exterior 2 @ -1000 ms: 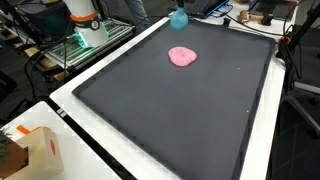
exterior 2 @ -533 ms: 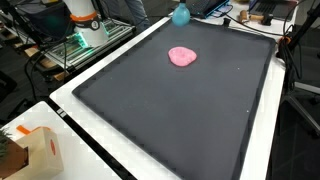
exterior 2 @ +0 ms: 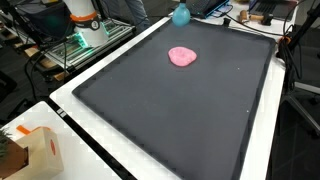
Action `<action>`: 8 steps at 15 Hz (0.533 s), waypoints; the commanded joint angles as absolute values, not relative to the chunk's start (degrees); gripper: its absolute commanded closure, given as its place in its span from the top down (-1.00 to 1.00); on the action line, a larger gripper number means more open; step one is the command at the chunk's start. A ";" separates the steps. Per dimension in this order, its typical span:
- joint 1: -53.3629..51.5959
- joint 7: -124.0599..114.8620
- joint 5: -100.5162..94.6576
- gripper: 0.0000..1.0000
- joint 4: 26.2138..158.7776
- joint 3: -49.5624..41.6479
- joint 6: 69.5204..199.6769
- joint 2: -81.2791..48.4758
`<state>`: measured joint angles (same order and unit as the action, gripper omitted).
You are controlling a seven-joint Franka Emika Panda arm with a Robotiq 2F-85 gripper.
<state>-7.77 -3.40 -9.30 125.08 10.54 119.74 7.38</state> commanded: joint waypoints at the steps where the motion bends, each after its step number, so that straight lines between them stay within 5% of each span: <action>1: -6.51 -1.31 -6.16 -0.50 123.42 7.86 119.77 5.64; 8: -1.93 19.79 14.54 -0.50 122.05 -0.47 119.58 0.86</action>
<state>-3.79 11.46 6.25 123.02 2.00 119.78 3.34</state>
